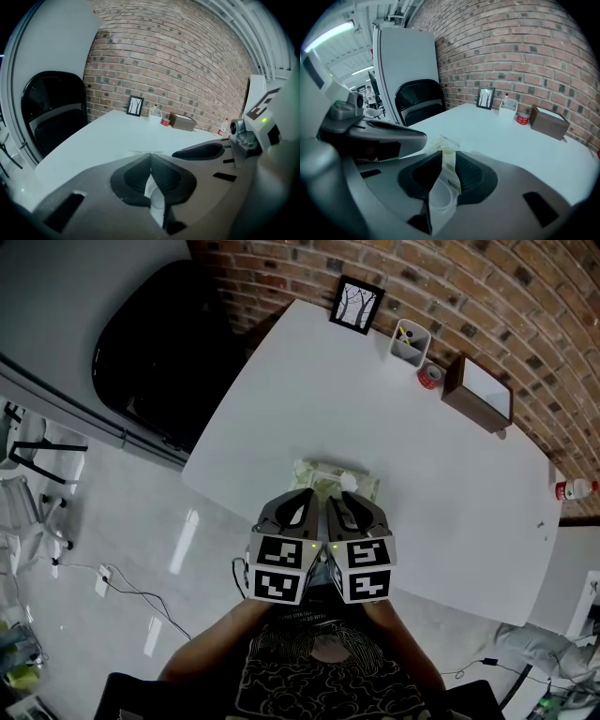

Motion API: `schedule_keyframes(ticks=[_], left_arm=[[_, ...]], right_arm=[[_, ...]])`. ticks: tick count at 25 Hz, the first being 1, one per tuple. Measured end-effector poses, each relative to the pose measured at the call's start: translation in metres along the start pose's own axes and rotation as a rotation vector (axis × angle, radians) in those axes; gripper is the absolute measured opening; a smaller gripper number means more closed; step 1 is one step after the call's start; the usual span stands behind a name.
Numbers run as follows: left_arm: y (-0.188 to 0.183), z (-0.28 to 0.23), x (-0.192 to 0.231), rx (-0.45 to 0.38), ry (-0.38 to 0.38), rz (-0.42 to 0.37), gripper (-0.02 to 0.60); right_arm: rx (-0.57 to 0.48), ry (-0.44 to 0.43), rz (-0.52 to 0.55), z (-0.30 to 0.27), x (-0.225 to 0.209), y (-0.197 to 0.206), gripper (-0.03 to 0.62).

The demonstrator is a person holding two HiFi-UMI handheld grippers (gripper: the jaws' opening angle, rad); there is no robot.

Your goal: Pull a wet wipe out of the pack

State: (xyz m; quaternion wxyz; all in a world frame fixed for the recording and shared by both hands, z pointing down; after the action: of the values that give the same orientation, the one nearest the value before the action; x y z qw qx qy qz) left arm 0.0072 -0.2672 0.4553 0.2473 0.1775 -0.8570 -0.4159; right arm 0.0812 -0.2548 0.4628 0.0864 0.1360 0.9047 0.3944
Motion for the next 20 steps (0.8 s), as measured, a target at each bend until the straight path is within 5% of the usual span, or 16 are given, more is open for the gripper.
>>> schedule_keyframes(ticks=[20], left_arm=[[-0.003, -0.003, 0.007, 0.004, 0.003, -0.003, 0.012]], right_arm=[[0.002, 0.027, -0.032, -0.008, -0.007, -0.001, 0.020]])
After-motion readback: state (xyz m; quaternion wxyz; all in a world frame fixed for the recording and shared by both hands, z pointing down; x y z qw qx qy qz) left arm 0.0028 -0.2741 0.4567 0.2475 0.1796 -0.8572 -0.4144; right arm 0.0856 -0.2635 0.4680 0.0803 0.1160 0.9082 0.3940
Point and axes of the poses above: the fingertips, and each gripper's own axes: z backward along the fingers, x to its left, y out of its underside, the point moved 4 cm from there along z, backward along the fingers, and after that the axes turned 2 degrees about y, right-handed, at the moved point
